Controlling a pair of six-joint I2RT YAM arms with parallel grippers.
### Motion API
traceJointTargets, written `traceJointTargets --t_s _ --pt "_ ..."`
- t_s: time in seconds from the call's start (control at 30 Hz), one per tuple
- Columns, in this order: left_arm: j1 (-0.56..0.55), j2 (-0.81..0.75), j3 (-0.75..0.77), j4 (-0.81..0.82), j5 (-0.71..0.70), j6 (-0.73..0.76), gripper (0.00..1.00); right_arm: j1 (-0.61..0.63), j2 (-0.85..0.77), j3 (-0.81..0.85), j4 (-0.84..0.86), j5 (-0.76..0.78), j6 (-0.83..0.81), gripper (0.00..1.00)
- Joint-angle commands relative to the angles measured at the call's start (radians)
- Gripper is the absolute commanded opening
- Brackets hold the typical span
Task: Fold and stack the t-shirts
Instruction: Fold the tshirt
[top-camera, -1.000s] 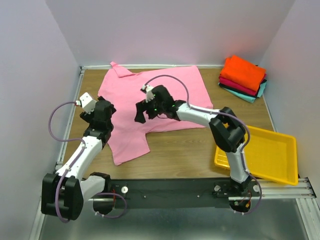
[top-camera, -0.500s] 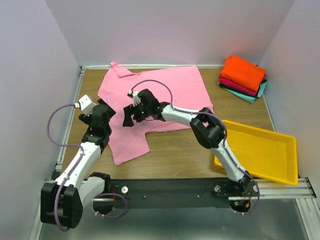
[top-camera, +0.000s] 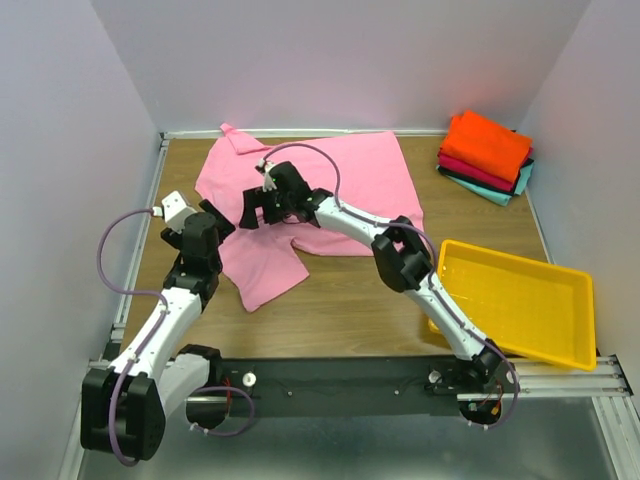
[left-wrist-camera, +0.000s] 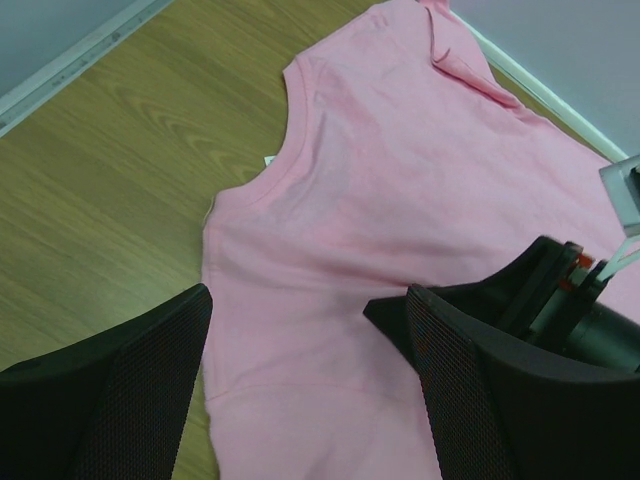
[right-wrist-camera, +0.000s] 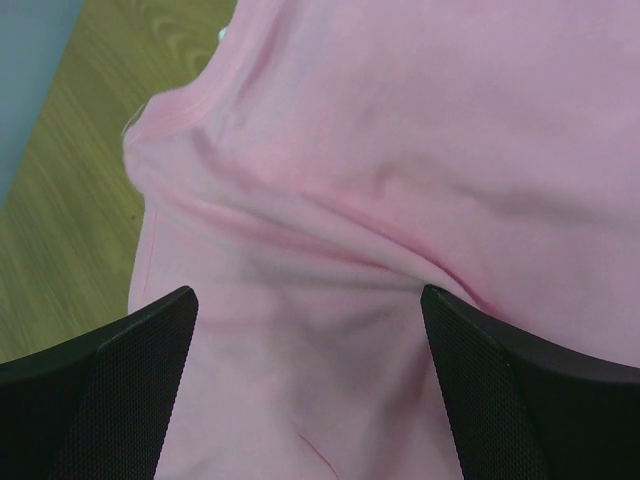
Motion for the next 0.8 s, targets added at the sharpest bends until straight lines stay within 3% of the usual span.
traceJointTargets --t_s 0.0,0.27,0.5,0.67,0.77 --pt "0.005 0.012 -0.015 0.033 0.035 0.01 0.86 -0.075 0.094 0.081 -0.126 0.072 0.047 1.0" --pt "-0.009 0.057 -0.021 0.044 0.089 0.001 0.86 -0.159 0.167 0.241 -0.138 0.041 0.067 1.0" --pt "-0.237 0.135 -0.054 0.027 0.062 -0.06 0.81 -0.17 0.119 0.273 -0.126 0.0 0.021 1.0" --pt "-0.325 0.141 -0.065 -0.022 0.058 -0.134 0.75 -0.17 -0.084 0.144 -0.075 -0.008 -0.008 1.0" --pt "-0.369 0.179 -0.065 -0.03 0.058 -0.155 0.71 -0.171 -0.223 -0.029 -0.041 0.001 -0.016 1.0"
